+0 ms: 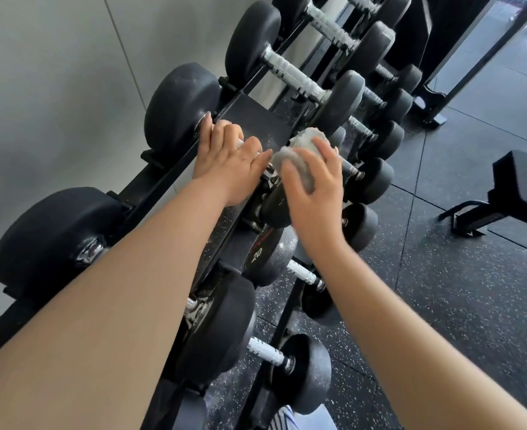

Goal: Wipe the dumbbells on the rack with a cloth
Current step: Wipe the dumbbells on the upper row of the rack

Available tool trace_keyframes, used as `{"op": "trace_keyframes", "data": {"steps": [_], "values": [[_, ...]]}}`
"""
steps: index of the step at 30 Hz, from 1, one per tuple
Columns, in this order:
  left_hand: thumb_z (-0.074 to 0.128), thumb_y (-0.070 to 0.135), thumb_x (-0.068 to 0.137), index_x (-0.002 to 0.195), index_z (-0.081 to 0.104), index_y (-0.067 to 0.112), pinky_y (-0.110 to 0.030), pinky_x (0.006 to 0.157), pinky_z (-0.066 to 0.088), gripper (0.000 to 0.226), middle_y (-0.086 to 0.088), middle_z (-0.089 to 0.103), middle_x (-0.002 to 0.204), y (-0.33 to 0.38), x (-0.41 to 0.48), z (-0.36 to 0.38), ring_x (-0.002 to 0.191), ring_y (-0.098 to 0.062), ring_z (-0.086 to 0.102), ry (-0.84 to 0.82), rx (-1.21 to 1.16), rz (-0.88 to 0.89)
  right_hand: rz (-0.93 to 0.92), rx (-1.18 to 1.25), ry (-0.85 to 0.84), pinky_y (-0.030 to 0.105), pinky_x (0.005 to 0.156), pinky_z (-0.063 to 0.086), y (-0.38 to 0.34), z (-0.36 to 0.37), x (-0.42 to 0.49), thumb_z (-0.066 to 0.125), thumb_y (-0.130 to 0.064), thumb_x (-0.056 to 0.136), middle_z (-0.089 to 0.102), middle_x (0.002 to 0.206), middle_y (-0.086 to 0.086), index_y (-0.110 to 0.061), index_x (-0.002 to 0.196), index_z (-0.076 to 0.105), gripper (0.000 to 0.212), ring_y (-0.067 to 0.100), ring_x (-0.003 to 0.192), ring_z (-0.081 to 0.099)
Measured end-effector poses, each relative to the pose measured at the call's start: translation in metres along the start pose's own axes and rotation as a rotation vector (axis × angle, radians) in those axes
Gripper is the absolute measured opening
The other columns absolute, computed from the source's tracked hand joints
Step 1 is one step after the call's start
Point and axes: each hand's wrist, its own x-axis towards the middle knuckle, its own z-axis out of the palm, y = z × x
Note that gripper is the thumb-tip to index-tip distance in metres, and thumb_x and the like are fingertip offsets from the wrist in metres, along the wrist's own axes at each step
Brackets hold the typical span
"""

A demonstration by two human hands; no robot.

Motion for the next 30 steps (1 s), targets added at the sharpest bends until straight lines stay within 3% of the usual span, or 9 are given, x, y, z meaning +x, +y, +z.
{"op": "trace_keyframes", "data": {"steps": [4, 7, 10, 13, 17, 21, 23, 28, 30], "values": [[0.010, 0.047, 0.101, 0.125, 0.045, 0.020, -0.044, 0.112, -0.022, 0.050, -0.011, 0.031, 0.133, -0.001, 0.000, -0.002, 0.140, -0.027, 0.005, -0.015, -0.012, 0.009, -0.201, -0.179, 0.019, 0.030, 0.120, 0.008, 0.009, 0.005, -0.021, 0.063, -0.033, 0.094, 0.039, 0.150, 0.007, -0.020, 0.116, 0.072, 0.027, 0.034, 0.148, 0.015], [0.012, 0.045, 0.102, 0.125, 0.045, 0.021, -0.045, 0.112, -0.022, 0.047, -0.010, 0.032, 0.132, -0.002, 0.002, -0.001, 0.140, -0.026, 0.006, -0.022, -0.028, 0.021, -0.177, -0.168, -0.107, 0.045, 0.118, 0.026, 0.009, -0.011, 0.014, 0.060, -0.042, 0.093, 0.050, 0.140, 0.001, -0.024, 0.114, 0.073, 0.030, 0.025, 0.139, 0.035], [0.011, 0.048, 0.101, 0.124, 0.045, 0.022, -0.046, 0.111, -0.022, 0.049, -0.010, 0.033, 0.130, -0.002, 0.004, -0.001, 0.139, -0.026, 0.008, -0.014, -0.018, 0.024, -0.028, -0.034, -0.134, 0.036, 0.110, 0.040, 0.003, -0.018, 0.041, 0.064, -0.036, 0.093, 0.061, 0.127, -0.003, -0.021, 0.111, 0.075, 0.026, 0.005, 0.122, 0.051], [0.011, 0.048, 0.101, 0.124, 0.045, 0.022, -0.046, 0.112, -0.022, 0.049, -0.009, 0.033, 0.130, -0.004, 0.003, -0.001, 0.139, -0.026, 0.007, -0.021, -0.018, 0.026, 0.005, 0.050, 0.020, 0.034, 0.108, 0.041, 0.004, -0.006, 0.030, 0.067, -0.030, 0.092, 0.060, 0.125, -0.003, -0.018, 0.105, 0.076, 0.020, 0.006, 0.119, 0.052], [0.012, 0.046, 0.102, 0.127, 0.044, 0.021, -0.045, 0.112, -0.022, 0.048, -0.010, 0.032, 0.133, -0.003, 0.002, -0.002, 0.140, -0.026, 0.006, -0.027, -0.023, 0.024, -0.135, -0.047, 0.209, 0.048, 0.116, 0.031, 0.014, 0.024, -0.015, 0.067, -0.032, 0.090, 0.038, 0.142, -0.002, -0.016, 0.106, 0.073, 0.023, 0.030, 0.138, 0.035], [0.017, 0.044, 0.102, 0.126, 0.046, 0.018, -0.044, 0.111, -0.022, 0.046, -0.010, 0.033, 0.131, -0.004, 0.001, 0.000, 0.139, -0.026, 0.008, 0.009, -0.055, 0.026, -0.253, -0.222, 0.280, 0.014, 0.116, 0.014, 0.023, 0.031, -0.027, 0.075, -0.029, 0.083, 0.041, 0.144, 0.019, -0.013, 0.111, 0.071, 0.033, 0.046, 0.138, 0.033], [0.018, 0.042, 0.102, 0.125, 0.047, 0.017, -0.044, 0.112, -0.021, 0.044, -0.010, 0.034, 0.130, -0.004, 0.002, 0.001, 0.139, -0.026, 0.009, 0.028, -0.069, 0.030, -0.271, -0.241, 0.282, 0.014, 0.115, 0.019, 0.023, 0.030, -0.024, 0.077, -0.027, 0.080, 0.044, 0.143, 0.021, -0.014, 0.111, 0.071, 0.034, 0.046, 0.137, 0.035], [0.020, 0.040, 0.103, 0.122, 0.048, 0.015, -0.046, 0.113, -0.019, 0.042, -0.011, 0.035, 0.129, -0.002, 0.002, 0.002, 0.137, -0.027, 0.013, 0.064, -0.057, 0.033, -0.225, -0.123, 0.319, 0.044, 0.106, 0.045, 0.017, 0.029, -0.011, 0.071, -0.028, 0.081, 0.053, 0.137, 0.011, -0.015, 0.108, 0.074, 0.030, 0.036, 0.131, 0.048], [0.019, 0.040, 0.103, 0.121, 0.048, 0.016, -0.046, 0.114, -0.019, 0.042, -0.011, 0.036, 0.129, -0.002, 0.003, 0.003, 0.137, -0.027, 0.014, 0.072, -0.061, 0.033, -0.160, -0.053, 0.315, 0.031, 0.103, 0.046, 0.013, 0.023, -0.001, 0.069, -0.031, 0.080, 0.057, 0.132, 0.004, -0.018, 0.107, 0.075, 0.030, 0.025, 0.126, 0.054]]}}
